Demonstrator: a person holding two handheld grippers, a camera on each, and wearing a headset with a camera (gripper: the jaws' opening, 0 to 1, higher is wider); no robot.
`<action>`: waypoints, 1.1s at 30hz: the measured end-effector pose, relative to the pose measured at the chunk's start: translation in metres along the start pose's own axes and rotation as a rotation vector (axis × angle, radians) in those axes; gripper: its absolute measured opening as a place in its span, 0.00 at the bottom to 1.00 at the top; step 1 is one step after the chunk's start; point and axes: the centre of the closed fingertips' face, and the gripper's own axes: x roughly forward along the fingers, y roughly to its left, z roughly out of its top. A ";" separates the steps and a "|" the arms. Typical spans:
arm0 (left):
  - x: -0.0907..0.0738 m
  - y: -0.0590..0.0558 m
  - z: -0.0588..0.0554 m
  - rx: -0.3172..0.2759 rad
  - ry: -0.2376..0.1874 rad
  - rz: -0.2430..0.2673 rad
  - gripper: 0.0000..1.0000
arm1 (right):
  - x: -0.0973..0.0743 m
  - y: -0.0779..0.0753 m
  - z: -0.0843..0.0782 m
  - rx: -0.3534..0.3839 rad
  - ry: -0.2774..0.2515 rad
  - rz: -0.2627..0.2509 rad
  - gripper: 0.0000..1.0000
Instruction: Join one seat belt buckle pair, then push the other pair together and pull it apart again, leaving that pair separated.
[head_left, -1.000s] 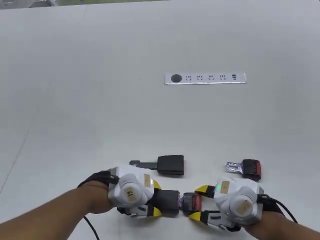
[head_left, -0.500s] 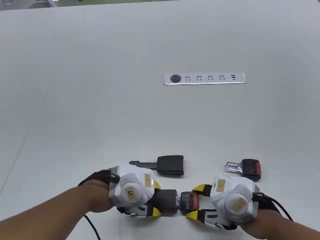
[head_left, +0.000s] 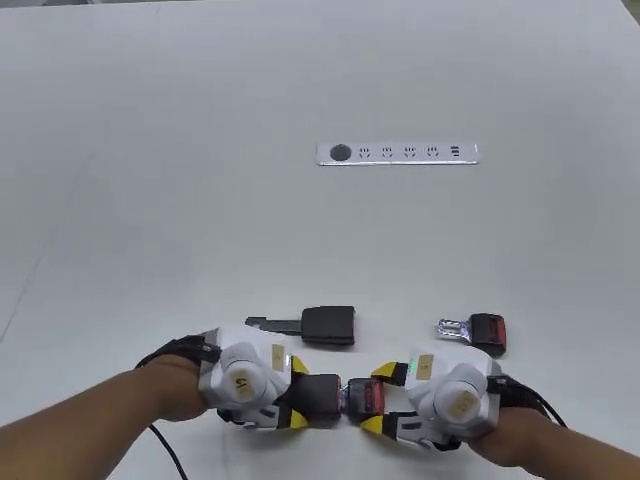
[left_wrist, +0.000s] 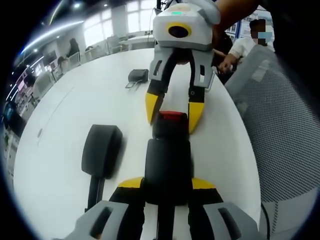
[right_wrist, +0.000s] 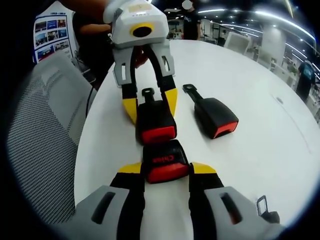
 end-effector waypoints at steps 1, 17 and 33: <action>0.000 -0.001 0.000 0.002 -0.002 -0.001 0.33 | -0.001 0.001 0.000 -0.008 -0.002 0.004 0.32; -0.001 -0.002 0.000 0.009 -0.059 -0.038 0.33 | -0.005 0.004 0.004 -0.023 -0.033 0.003 0.31; 0.000 -0.006 0.003 0.022 -0.085 -0.069 0.33 | -0.009 0.007 0.004 0.002 -0.076 0.001 0.31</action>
